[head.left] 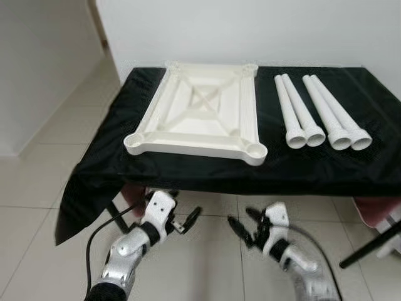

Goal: Building children table

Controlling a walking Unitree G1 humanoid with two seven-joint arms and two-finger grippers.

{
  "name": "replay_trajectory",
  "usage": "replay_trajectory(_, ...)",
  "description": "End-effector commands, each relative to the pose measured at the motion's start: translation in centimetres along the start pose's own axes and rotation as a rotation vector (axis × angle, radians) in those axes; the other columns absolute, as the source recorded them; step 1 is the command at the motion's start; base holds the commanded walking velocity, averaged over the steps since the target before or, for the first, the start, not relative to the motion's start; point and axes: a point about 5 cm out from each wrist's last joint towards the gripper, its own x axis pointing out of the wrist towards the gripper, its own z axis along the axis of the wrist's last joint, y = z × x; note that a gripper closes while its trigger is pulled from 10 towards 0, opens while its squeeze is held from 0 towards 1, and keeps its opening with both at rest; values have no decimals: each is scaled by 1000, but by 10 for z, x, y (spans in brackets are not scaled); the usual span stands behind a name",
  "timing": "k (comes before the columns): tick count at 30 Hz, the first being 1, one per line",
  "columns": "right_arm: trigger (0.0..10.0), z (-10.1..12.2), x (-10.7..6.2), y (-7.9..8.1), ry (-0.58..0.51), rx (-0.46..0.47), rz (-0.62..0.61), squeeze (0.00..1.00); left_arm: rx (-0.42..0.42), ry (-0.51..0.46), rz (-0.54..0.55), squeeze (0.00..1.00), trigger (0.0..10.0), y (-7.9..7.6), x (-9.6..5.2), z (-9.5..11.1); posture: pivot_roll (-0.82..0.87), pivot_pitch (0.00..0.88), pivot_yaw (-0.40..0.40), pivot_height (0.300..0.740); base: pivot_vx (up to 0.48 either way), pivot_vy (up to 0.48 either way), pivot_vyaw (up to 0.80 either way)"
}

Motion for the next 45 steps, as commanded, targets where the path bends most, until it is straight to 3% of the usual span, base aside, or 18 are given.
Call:
replay_trajectory(1,10000,9,0,3,-28,21,51,0,10,-23,-21,0,10000,3,-1,8,-140,27,105,740,0,0,0)
replay_trajectory(7,10000,66,1,-1,-209,-31,71,0,-8,-145,5,0,10000,12,1,51,-149,19,104,740,0,0,0)
replay_trajectory(8,10000,66,1,-1,-209,-31,71,0,-8,-145,5,0,10000,12,1,51,-149,19,104,740,0,0,0)
replay_trajectory(12,10000,98,4,-13,-321,21,-56,0,-36,-207,92,0,10000,31,5,76,-141,40,97,740,0,0,0)
replay_trajectory(18,10000,118,13,-36,-388,26,-307,0,-91,-239,294,0,10000,67,18,102,-134,47,91,740,0,0,0)
replay_trajectory(23,10000,123,21,-43,-355,-22,-438,0,-39,-203,392,0,10000,88,31,116,-137,57,69,740,0,0,0)
replay_trajectory(26,10000,127,26,-45,-336,-35,-477,0,-38,-235,386,0,10000,90,37,127,-137,58,65,740,0,0,0)
replay_trajectory(31,10000,133,35,-47,-317,38,-543,0,-27,-213,377,0,10000,87,44,134,-139,61,35,740,0,0,0)
replay_trajectory(37,10000,131,41,-46,-274,49,-552,0,-49,-219,455,0,10000,87,41,138,-132,25,49,740,0,0,0)
replay_trajectory(43,10000,135,35,-42,-288,-46,-578,0,-100,-231,478,0,10000,82,35,141,-130,11,77,740,0,0,0)
replay_trajectory(45,10000,135,33,-40,-293,-56,-585,0,-80,-233,502,0,10000,82,31,141,-132,4,85,740,0,0,0)
